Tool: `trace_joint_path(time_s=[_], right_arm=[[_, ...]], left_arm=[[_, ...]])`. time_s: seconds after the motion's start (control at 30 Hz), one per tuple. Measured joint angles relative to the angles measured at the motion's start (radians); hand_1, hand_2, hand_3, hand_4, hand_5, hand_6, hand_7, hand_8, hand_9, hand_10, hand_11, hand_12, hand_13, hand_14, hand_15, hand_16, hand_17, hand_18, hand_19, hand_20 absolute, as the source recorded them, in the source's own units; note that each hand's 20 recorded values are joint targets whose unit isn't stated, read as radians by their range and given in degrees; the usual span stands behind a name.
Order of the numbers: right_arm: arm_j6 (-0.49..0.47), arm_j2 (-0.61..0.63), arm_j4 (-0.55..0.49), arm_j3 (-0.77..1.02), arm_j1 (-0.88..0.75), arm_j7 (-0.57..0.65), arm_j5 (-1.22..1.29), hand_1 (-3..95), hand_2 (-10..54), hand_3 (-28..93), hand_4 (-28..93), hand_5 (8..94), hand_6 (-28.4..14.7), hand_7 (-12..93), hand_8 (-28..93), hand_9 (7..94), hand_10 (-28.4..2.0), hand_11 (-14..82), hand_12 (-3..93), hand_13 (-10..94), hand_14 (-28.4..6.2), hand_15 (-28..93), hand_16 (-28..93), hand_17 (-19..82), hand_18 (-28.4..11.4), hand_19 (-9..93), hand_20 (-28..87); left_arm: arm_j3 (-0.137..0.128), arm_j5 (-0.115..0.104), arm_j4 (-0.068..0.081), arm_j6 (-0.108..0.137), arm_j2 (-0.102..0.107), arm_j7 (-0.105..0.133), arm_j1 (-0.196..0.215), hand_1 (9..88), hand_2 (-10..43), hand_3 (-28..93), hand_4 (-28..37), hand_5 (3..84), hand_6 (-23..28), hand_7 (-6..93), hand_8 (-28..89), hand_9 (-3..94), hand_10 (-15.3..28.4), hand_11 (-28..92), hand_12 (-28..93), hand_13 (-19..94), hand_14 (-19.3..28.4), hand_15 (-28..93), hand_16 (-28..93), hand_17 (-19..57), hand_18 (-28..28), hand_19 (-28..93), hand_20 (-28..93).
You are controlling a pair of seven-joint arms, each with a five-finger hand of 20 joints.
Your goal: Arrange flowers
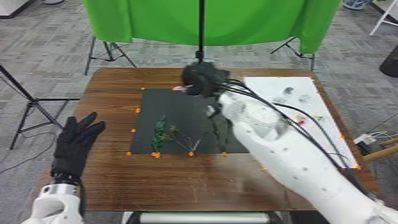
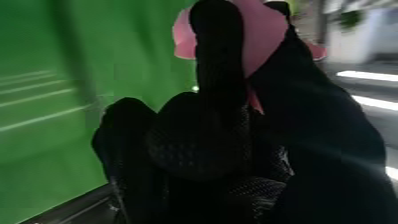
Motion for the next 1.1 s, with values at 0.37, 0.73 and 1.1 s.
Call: trace_joint_path(time_s=[0.37, 0.73, 1.1], right_arm=[[-0.091, -0.249, 0.095, -0.076, -0.010, -0.057, -0.175, 63.4, -9.5, 44, -8, 73.5, 4.0, 22, 7, 86.9, -8.5, 6.3, 37.3, 87, -0.4, 68, 31, 65, -10.6, 93, 65], [-0.128, -0.325, 0.177, -0.050, -0.061, -0.093, -0.303, 57.6, -9.5, 52, -13, 67.5, 2.9, 22, 5, 79.4, -10.3, 9.9, 32.3, 87, -0.6, 69, 31, 65, -10.6, 93, 65], [-0.163, -0.327, 0.189, -0.032, -0.085, -0.095, -0.335, 48.4, -9.5, 69, -21, 63.8, 2.4, 21, -9, 75.1, -12.4, 17.0, 24.9, 87, -0.9, 67, 32, 64, -10.9, 93, 65]], left_arm=[[0.017, -0.001, -0.013, 0.019, 0.014, -0.004, -0.012, 18.9, 23.4, 53, -28.3, 46.7, 8.8, 2.4, -6, 53.1, 16.8, 12, 16, 36, 15.6, 10, 2, 6.8, 10.7, 2, 18], [0.031, -0.007, -0.017, 0.031, 0.019, 0.012, -0.005, 16.9, 22.1, 55, -28.3, 45.2, 8.5, 1.6, -6, 50.9, 16.2, 11, 16, 35, 16.2, 10, 2, 6.7, 11.2, 2, 18], [0.032, -0.009, -0.016, 0.032, 0.019, 0.010, -0.008, 15.3, 18.5, 58, -28.3, 43.8, 6.2, 3.4, -6, 47.5, 13.9, 13, 13, 33, 13.9, 9, 2, 6.3, 11.0, 2, 19]])
